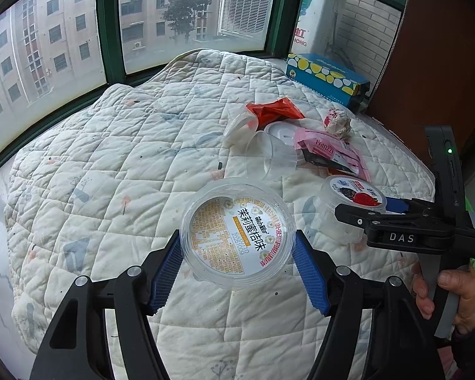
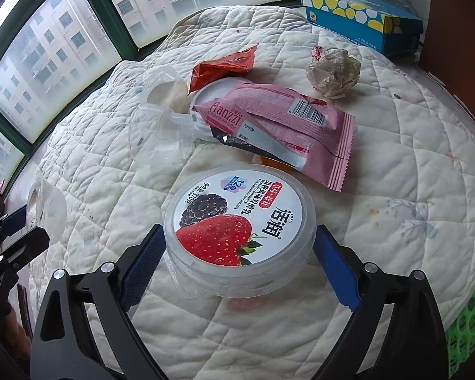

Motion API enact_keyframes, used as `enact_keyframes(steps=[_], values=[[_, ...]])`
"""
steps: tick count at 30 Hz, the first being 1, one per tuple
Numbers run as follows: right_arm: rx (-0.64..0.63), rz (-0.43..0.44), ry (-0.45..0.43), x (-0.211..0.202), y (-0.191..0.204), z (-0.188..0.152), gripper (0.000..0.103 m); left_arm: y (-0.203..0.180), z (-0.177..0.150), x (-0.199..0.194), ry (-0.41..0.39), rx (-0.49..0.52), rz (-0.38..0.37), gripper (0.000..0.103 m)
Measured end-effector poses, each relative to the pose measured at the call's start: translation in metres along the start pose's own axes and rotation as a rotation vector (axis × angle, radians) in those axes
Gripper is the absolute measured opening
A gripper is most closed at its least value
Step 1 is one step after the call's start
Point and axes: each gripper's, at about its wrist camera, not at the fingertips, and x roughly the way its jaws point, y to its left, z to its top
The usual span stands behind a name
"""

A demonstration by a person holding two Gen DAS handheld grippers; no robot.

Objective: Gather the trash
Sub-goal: 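Grasp the strawberry-label yogurt tub with the right tool while the left tool holds its tub, then carry the yogurt tub to the green basket and open the right tool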

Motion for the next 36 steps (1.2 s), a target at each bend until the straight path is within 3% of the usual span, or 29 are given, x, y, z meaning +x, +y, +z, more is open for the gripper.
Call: enact_keyframes(steps=[19, 36], values=[[0.073, -0.002, -0.143, -0.092, -0.037, -0.031, 0.091, -0.060, 0.011, -0.015, -0.037, 0.082, -0.058, 0.066], [0.123, -0.023, -0.214, -0.117, -0.064, -0.016, 0.091, -0.076, 0.018, -0.017, -0.037, 0.110, -0.076, 0.066]])
